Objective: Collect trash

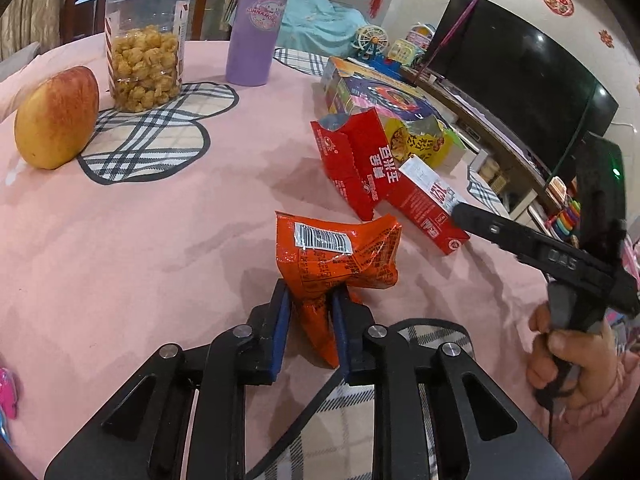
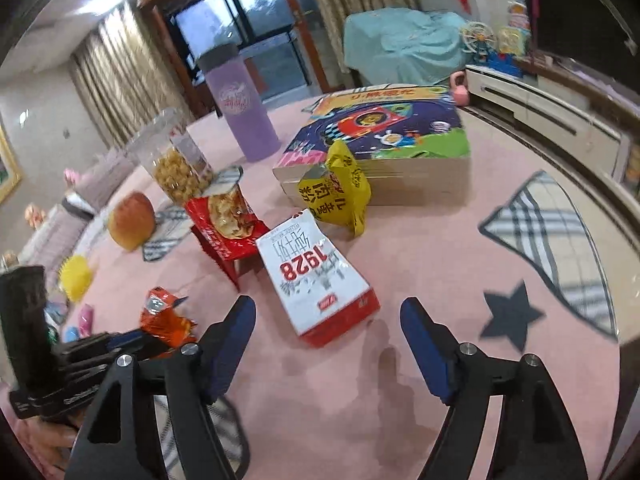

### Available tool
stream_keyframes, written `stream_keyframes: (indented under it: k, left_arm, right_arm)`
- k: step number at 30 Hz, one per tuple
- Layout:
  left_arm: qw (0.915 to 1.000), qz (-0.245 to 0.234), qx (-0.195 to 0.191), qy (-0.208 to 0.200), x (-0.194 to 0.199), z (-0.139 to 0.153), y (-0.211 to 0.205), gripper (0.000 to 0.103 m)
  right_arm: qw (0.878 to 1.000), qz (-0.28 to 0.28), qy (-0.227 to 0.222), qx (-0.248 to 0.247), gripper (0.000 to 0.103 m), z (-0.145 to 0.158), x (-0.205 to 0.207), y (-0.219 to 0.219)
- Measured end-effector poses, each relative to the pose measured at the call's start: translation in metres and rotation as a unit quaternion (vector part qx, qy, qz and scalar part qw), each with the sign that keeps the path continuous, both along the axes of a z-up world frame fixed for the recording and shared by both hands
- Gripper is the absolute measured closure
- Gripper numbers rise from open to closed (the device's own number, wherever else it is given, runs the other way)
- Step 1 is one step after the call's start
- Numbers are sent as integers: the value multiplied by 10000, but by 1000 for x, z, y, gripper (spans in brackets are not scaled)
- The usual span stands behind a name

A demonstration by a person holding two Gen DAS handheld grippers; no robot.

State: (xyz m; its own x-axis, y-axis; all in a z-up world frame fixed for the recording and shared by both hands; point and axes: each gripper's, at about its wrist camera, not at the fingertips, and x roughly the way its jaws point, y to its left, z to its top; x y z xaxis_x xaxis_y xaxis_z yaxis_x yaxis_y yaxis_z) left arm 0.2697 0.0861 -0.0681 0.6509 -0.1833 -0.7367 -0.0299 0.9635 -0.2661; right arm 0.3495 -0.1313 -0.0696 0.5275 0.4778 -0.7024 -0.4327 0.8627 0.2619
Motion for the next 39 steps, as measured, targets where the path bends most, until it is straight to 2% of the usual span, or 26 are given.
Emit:
stream_keyframes:
  k: [7,8,9,14,26,31,34,39]
  left_arm:
    - [10000,20,-35,37,1,-2,2,82]
    - [10000,14,-19,31,1,-2,2,82]
    - [10000,9,-2,27,1,-1,1,82]
    - [10000,-46,6,-20,-2,3,-2,84]
    - [9986,-502,-143,-61,-29,12,-38,85]
    - [9972,-732,-151,-17,-41,11,-59,85]
    - [9965,-828,-143,-3,-48,11,-69,85]
    - [9961,-876,-120,-9,-56,13,-77,85]
  right_arm:
    - [9993,217,12,-315,29,-10,20,25]
    - [9991,225,20,-359,31,-11,20,27]
    - [9988,213,11,-444,38,-12,19,29]
    - [9982,60,45,-601,47,-12,5,26]
    - [9990,-424,165,-41,48,-2,-75,-29]
    - [9960,-822,287,208,48,-6,-104,-58]
    - [9939,-1066,236,146,48,-6,-117,-70]
    - [9938,-1071,276,62,47,-10,-123,-72]
